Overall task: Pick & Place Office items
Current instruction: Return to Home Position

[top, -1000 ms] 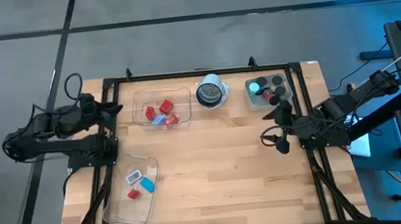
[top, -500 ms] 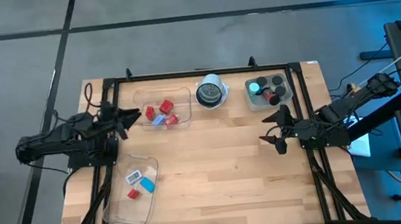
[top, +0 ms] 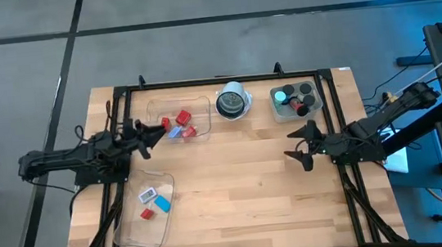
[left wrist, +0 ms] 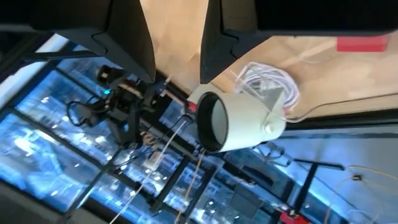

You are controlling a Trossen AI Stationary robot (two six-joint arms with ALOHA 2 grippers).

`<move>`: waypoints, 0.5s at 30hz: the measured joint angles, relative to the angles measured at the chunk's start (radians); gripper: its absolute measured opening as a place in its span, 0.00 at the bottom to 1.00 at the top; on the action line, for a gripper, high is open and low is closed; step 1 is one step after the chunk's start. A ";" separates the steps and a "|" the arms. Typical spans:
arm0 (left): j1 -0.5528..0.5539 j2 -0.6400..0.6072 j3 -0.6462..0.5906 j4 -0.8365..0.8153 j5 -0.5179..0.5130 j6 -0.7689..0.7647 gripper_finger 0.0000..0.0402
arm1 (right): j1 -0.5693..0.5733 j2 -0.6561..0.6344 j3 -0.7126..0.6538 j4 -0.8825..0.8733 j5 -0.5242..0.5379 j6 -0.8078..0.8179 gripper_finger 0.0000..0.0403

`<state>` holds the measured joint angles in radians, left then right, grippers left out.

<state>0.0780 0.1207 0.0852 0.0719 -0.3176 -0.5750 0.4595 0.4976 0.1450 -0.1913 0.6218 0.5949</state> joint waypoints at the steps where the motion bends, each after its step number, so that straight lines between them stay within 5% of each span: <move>1: 0.000 0.000 -0.018 0.031 0.004 -0.002 0.31 | 0.000 0.000 -0.010 0.020 0.000 0.000 0.89; 15: 0.000 0.001 -0.076 0.089 0.021 -0.005 0.31 | 0.000 -0.001 -0.130 0.273 0.007 -0.061 0.89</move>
<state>0.0780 0.1215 0.0090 0.1610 -0.2964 -0.5804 0.4598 0.4969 0.0147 0.0821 0.6293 0.5341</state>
